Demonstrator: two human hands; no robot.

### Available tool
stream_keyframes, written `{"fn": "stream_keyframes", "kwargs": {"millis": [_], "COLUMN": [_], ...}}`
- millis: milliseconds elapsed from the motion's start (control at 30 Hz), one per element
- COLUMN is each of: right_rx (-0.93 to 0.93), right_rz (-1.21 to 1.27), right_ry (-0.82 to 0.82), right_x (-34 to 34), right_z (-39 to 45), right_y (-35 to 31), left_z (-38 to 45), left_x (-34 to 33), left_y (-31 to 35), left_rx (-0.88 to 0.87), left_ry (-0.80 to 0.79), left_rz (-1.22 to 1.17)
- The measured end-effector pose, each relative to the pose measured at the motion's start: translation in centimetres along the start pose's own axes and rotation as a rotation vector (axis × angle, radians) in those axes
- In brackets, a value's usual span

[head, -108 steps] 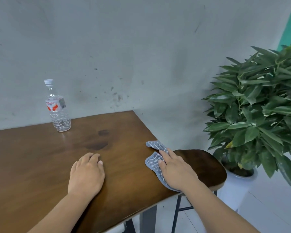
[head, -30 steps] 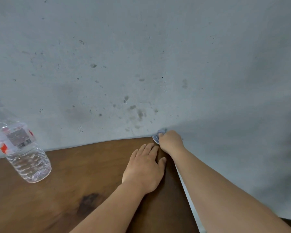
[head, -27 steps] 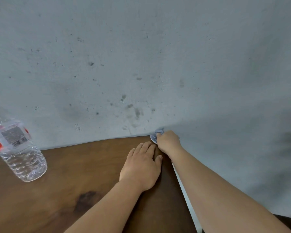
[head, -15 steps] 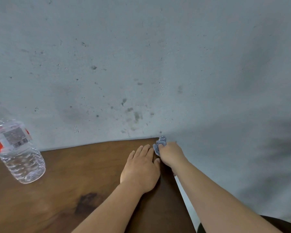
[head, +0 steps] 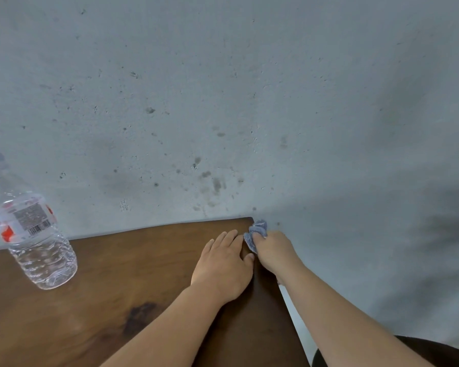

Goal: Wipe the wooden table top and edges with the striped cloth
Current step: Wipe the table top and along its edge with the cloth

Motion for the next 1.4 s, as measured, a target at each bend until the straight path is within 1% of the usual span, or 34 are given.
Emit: {"fn": "stream_keyframes", "kwargs": {"millis": [100, 300, 433, 567, 767, 1133, 1300, 1400], "right_rx": [-0.005, -0.069, -0.081, -0.087, -0.024, -0.121, -0.086, -0.081], "right_rz": [0.030, 0.018, 0.009, 0.055, 0.053, 0.093, 0.073, 0.096], "right_ry": [0.006, 0.023, -0.005, 0.008, 0.009, 0.010, -0.007, 0.011], "right_x": [0.3, -0.4, -0.7, -0.5, 0.4, -0.3, 0.2, 0.7], "right_z": [-0.4, 2.6, 3.4, 2.2, -0.8, 2.4, 0.0, -1.8], "right_y": [0.3, -1.2, -1.8, -0.7, 0.3, -1.0, -0.6, 0.4], "left_z": [-0.3, -0.5, -0.6, -0.9, -1.9, -1.9, -2.5, -2.9], "left_x": [-0.2, -0.3, -0.2, 0.1, 0.0, 0.0, 0.0, -0.1], "left_y": [0.1, 0.3, 0.3, 0.4, 0.4, 0.5, 0.5, 0.5], "left_rx": [0.000, 0.012, 0.015, 0.011, 0.013, 0.016, 0.006, -0.001], "left_ry": [-0.006, 0.025, 0.028, 0.010, 0.008, 0.054, 0.024, 0.014], "left_rz": [0.021, 0.029, 0.034, 0.029, 0.035, 0.021, 0.026, 0.038]}}
Point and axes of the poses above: each hand's wrist, its own z-axis towards the middle knuckle, its own x-axis out of the back of the hand, y = z × x, the point moved 6 cm from there along z, towards the middle knuckle, and after that the axes turned 15 degrees about z, right-handed, at the moved point
